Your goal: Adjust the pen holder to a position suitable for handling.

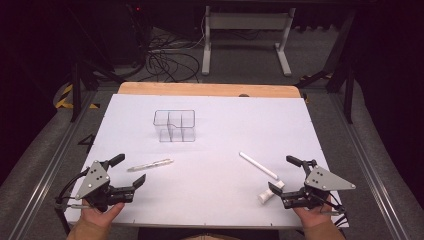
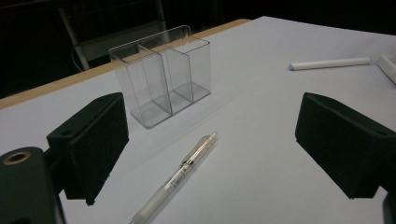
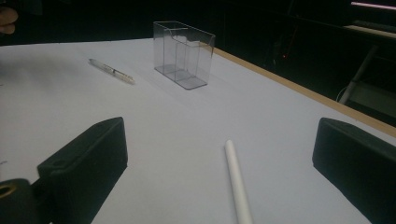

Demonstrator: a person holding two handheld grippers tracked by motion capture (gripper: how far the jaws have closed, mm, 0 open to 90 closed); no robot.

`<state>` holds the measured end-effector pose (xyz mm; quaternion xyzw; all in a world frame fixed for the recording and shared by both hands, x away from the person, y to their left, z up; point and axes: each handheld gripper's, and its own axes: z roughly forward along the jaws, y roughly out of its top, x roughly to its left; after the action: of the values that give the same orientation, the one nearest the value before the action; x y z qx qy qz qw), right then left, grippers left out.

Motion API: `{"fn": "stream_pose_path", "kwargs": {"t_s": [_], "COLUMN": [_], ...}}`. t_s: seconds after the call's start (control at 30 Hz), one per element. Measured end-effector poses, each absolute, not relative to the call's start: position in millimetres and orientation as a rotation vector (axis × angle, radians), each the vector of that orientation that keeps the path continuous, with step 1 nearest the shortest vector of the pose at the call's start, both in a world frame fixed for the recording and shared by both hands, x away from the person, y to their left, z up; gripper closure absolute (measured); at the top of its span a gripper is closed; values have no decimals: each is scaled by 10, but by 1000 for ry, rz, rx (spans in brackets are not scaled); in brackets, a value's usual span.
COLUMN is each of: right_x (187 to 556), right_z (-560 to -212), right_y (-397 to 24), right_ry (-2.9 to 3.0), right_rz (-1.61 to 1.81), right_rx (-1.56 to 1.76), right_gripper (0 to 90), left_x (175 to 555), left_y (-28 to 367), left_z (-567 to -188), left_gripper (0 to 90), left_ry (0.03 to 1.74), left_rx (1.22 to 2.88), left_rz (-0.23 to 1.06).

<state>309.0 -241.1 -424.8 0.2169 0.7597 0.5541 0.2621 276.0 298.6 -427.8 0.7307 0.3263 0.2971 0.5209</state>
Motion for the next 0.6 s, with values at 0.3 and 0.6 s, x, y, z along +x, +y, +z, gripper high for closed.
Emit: {"fn": "stream_pose_path", "kwargs": {"t_s": [0.3,0.6], "right_x": [3090,3094], "right_z": [-4250,-4250], "right_y": [-2406,-2396], "right_ry": [2060,2064], "right_rz": [1507,1508], "right_rx": [582,580], "right_gripper": [37,37], "left_x": [2753,2755], "left_y": [2976,2965], "left_z": [-4266,-4256], "left_gripper": [107,99], "left_ry": [771,769], "left_rx": [1755,1767], "left_rz": [724,719]}}
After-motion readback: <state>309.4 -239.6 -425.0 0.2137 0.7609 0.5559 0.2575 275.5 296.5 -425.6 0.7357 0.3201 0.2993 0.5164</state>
